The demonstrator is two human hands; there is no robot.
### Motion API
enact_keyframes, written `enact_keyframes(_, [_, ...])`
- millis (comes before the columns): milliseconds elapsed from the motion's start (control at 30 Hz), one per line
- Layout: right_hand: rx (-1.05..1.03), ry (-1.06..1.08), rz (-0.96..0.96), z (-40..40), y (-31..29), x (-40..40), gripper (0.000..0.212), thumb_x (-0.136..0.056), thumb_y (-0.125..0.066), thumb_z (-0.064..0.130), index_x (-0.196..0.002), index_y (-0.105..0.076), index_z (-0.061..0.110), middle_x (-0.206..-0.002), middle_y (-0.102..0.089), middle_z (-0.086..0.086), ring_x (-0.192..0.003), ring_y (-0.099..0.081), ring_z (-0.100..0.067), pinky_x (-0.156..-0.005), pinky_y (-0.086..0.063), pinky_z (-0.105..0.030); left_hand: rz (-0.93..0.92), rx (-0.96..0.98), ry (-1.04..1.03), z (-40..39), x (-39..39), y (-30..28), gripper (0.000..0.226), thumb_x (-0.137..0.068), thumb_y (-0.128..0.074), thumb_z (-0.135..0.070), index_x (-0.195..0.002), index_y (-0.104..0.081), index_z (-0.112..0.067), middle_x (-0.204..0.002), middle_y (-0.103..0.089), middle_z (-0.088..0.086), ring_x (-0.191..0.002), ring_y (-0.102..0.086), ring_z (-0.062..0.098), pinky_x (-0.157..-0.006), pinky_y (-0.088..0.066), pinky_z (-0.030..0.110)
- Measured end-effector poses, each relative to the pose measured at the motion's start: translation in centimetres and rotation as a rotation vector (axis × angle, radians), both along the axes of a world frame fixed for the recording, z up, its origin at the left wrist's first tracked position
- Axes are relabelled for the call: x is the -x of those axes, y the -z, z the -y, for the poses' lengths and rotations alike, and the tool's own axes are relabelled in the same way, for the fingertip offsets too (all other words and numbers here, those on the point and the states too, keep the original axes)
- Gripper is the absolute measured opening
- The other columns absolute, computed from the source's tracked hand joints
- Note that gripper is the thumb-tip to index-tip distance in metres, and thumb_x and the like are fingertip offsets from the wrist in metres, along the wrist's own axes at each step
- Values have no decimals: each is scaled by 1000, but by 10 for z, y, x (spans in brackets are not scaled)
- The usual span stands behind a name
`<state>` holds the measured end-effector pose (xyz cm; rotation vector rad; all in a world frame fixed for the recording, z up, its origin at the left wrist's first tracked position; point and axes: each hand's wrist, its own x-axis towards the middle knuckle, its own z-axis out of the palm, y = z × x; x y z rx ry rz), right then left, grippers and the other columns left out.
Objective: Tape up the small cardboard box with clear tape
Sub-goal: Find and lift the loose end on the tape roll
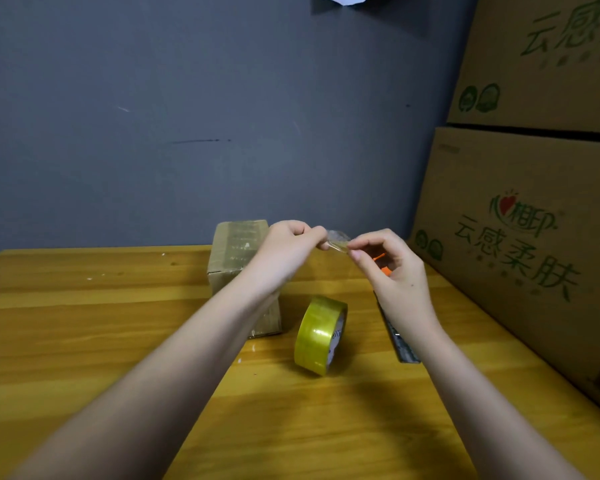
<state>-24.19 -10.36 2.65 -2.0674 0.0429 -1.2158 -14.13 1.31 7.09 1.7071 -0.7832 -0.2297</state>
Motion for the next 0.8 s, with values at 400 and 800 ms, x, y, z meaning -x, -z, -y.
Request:
enact_keyframes(400, [-465, -102, 138, -12, 8, -8, 21, -88, -60, 4, -92, -44, 17, -89, -64, -7, -81, -62, -7, -72, -48, -22, -101, 88, 18, 0, 0, 7, 23, -86, -53, -18, -65, -63, -16, -69, -63, -7, -72, -54, 4, -66, -40, 21])
enact_keyframes(800, [-172, -29, -3, -10, 8, -1, 17, -91, -56, 7, -98, -69, 15, -92, -60, 8, -86, -56, 0, -72, -43, -10, -102, 39, 32, 2, -2, 5, 21, -86, -52, -21, -67, -61, -18, -75, -63, -4, -77, -57, 6, -65, -39, 21])
